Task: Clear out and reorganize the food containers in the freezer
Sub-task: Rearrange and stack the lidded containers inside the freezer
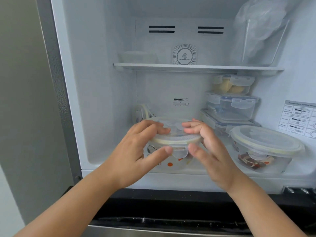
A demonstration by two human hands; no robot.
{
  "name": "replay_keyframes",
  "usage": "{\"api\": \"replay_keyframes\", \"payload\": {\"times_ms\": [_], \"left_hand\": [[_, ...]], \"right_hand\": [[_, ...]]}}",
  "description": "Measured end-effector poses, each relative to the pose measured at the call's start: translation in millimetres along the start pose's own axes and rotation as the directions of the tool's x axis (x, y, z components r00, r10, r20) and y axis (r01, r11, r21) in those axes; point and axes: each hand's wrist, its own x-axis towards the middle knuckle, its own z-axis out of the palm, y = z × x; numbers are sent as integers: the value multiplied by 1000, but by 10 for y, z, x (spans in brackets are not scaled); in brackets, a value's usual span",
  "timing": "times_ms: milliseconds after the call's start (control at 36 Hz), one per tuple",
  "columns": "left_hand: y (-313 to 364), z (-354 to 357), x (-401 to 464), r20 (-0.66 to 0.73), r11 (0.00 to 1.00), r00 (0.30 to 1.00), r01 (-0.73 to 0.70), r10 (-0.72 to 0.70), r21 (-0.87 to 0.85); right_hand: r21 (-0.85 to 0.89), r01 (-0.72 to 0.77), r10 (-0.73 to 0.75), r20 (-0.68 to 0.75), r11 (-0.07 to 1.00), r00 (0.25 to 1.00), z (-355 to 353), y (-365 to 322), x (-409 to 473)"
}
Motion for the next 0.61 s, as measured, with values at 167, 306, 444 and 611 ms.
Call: {"api": "replay_keyframes", "payload": {"times_ms": [167,306,444,611], "left_hand": [[-14,45,33,-57,992,998,-11,18,123],[-51,36,46,-55,988,998,-28,37,153],[-62,61,46,-41,980,997,-53,62,192],[-59,81,65,-43,979,998,-36,45,199]], "right_hand": [[-79,-14,12,-27,997,1000,19,15,26],[-115,12,-14,-14,993,1000,-14,35,42],[-156,51,-53,-6,986,999,-10,64,61],[-187,76,-76,7,979,997,-14,76,82]]}}
